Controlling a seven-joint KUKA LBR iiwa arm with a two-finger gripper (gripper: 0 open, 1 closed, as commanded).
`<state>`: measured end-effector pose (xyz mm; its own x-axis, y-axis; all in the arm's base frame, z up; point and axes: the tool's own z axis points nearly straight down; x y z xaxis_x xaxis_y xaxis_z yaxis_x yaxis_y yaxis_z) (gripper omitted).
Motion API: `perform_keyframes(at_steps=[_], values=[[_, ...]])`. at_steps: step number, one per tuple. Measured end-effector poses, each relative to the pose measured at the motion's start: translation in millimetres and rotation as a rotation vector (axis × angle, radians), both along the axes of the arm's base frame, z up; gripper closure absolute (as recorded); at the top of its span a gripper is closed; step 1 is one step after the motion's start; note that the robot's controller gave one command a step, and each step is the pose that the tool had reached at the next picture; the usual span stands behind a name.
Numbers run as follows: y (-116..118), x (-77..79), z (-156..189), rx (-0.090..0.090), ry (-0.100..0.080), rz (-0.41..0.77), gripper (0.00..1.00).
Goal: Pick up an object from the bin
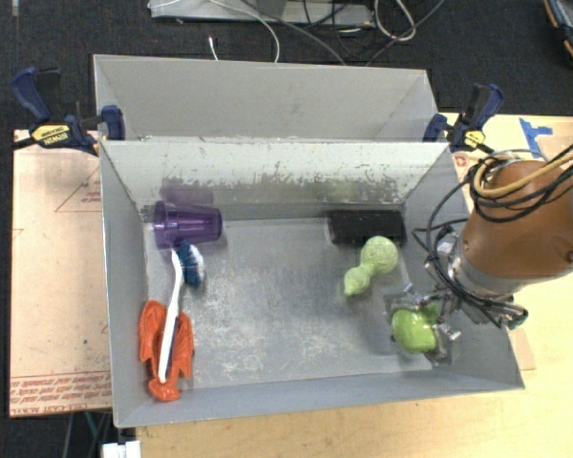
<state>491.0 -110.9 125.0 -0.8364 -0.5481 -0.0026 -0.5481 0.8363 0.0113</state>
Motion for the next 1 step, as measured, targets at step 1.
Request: perform_keyframes(at_steps=[1], values=[[-0.6, 1.6, 35.2, -0.002, -0.006, -0.001, 1.00]])
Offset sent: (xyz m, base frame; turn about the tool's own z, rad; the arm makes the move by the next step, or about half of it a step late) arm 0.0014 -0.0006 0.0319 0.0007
